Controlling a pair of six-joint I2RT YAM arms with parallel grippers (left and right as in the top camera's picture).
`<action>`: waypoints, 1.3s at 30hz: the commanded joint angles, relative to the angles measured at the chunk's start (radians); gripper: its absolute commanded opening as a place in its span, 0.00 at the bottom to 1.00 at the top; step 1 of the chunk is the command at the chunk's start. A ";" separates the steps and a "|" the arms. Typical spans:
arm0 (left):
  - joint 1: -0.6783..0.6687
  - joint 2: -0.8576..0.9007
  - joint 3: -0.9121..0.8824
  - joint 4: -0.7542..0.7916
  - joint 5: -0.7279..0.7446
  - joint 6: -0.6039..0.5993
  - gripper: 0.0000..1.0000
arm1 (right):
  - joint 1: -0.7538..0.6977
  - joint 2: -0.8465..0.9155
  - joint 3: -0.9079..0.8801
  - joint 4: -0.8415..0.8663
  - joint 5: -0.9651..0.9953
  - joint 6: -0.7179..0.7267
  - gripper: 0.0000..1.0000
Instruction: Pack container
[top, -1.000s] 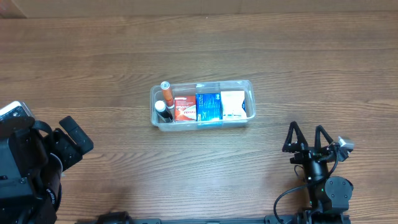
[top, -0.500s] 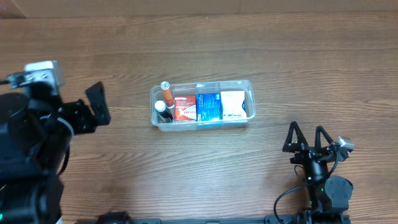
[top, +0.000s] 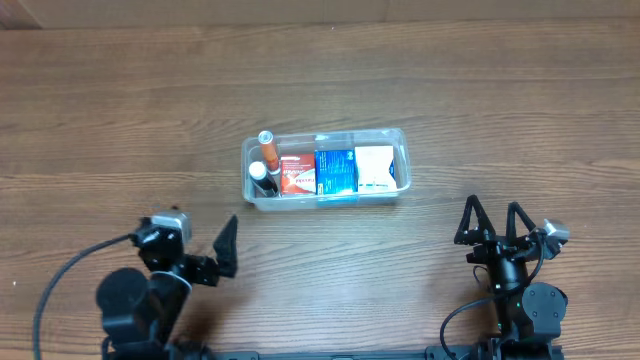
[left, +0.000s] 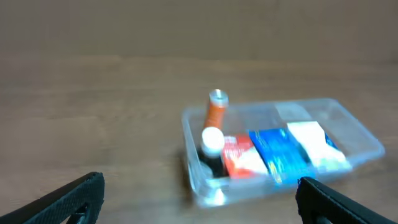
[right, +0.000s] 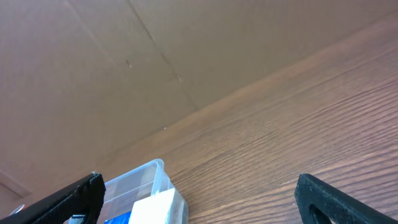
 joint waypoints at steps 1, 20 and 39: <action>0.003 -0.101 -0.129 0.024 0.093 -0.061 1.00 | 0.001 -0.004 -0.010 0.009 0.009 0.001 1.00; -0.122 -0.285 -0.358 0.188 0.080 -0.016 1.00 | 0.001 -0.004 -0.010 0.009 0.009 0.001 1.00; -0.134 -0.285 -0.358 0.188 0.083 -0.014 1.00 | 0.001 -0.004 -0.010 0.009 0.009 0.001 1.00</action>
